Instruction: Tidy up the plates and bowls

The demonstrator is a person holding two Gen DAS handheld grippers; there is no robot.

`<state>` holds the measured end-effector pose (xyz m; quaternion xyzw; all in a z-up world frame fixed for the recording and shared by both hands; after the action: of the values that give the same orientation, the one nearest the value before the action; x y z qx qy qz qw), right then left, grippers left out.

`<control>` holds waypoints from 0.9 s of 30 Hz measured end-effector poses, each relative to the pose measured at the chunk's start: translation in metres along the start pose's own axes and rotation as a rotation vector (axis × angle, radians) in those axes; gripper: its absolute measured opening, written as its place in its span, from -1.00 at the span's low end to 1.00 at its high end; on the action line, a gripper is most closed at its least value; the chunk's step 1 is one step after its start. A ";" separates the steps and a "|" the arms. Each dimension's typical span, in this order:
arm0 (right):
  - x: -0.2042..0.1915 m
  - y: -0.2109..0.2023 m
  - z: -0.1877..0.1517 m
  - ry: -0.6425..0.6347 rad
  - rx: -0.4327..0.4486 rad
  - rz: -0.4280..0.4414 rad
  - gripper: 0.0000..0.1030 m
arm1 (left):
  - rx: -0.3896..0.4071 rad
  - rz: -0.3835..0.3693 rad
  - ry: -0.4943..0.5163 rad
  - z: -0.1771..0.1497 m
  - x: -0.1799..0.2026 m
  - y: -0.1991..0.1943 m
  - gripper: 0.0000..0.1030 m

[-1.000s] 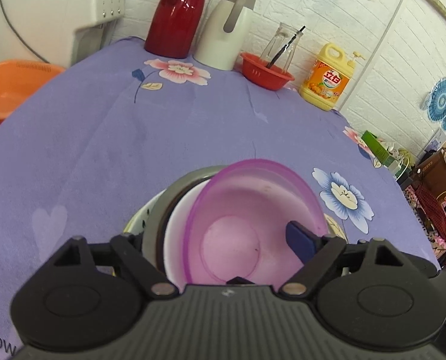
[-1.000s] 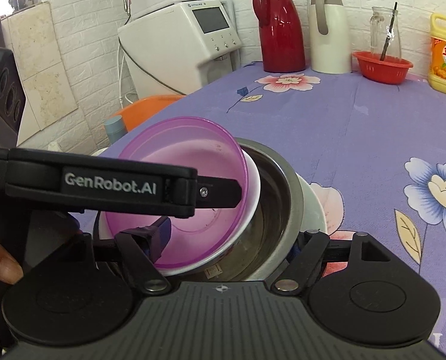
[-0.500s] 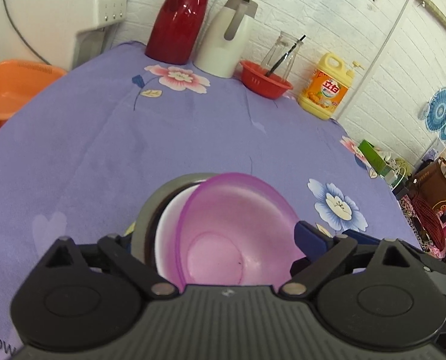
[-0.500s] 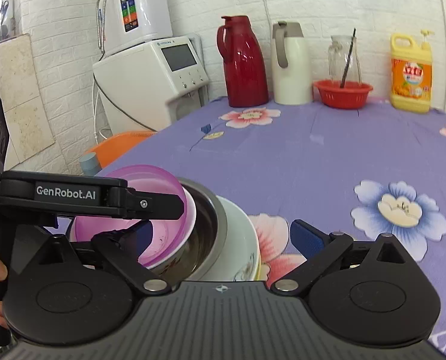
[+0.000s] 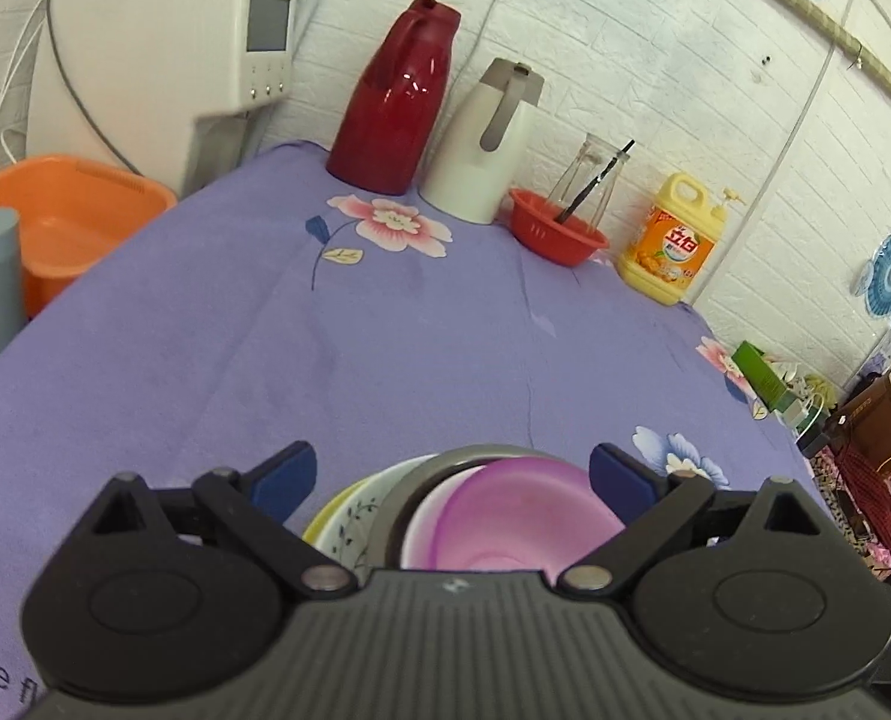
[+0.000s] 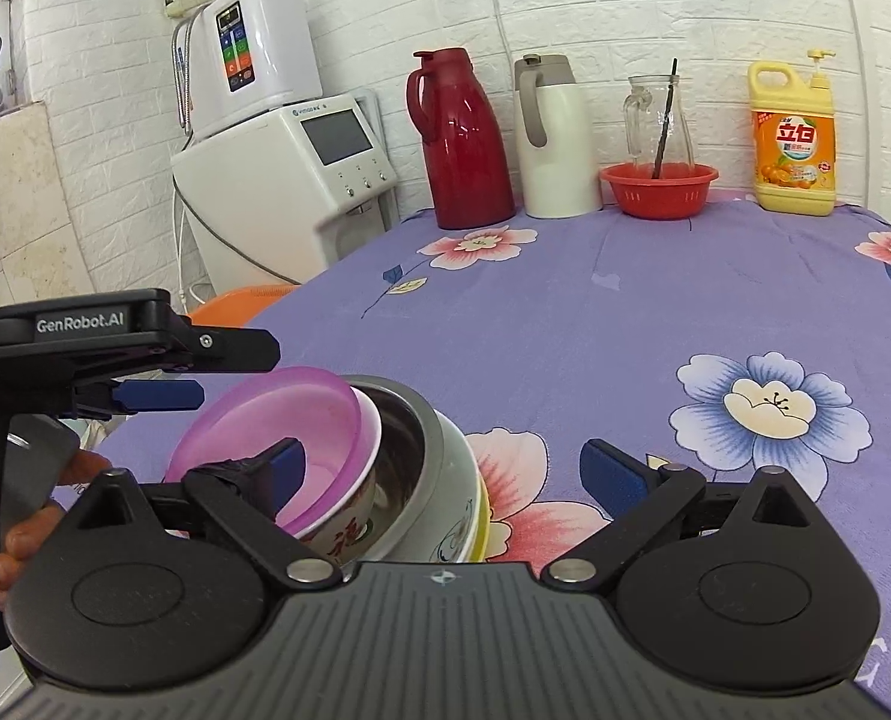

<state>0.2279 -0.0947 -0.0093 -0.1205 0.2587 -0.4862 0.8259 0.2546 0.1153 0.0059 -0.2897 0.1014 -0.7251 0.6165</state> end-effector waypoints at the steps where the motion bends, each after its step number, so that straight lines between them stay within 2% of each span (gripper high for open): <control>1: 0.000 -0.001 0.000 -0.001 0.001 -0.001 1.00 | 0.004 -0.002 0.000 0.000 0.003 -0.001 0.88; 6: 0.002 -0.013 0.000 -0.005 0.026 -0.022 1.00 | 0.051 -0.019 0.033 -0.001 0.025 -0.014 0.89; 9: 0.008 -0.024 -0.004 0.008 0.045 -0.065 1.00 | 0.107 0.019 0.089 -0.005 0.041 -0.029 0.89; 12: 0.018 -0.038 -0.015 0.039 0.041 -0.118 1.00 | 0.145 0.026 0.139 -0.016 0.060 -0.044 0.90; 19: 0.044 -0.083 -0.043 0.134 0.060 -0.243 1.00 | 0.136 -0.009 0.148 -0.050 0.094 -0.064 0.90; 23: 0.048 -0.107 -0.056 0.149 0.094 -0.265 1.00 | 0.155 0.008 0.217 -0.069 0.116 -0.078 0.90; 27: 0.046 -0.129 -0.066 0.133 0.133 -0.298 1.00 | 0.175 0.002 0.244 -0.087 0.129 -0.097 0.90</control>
<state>0.1144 -0.1950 -0.0211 -0.0703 0.2595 -0.6263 0.7317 0.1168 -0.0048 0.0220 -0.1446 0.1122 -0.7602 0.6234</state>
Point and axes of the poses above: each gripper's, at about its wrist camera, not at the fingertips, and y roughly the way its jaws point, x to its right, z to its top, the point moved 8 cm from there along y, roughly the way its jaws point, and after that the axes turned 7 degrees about y, right-handed, at the moved point
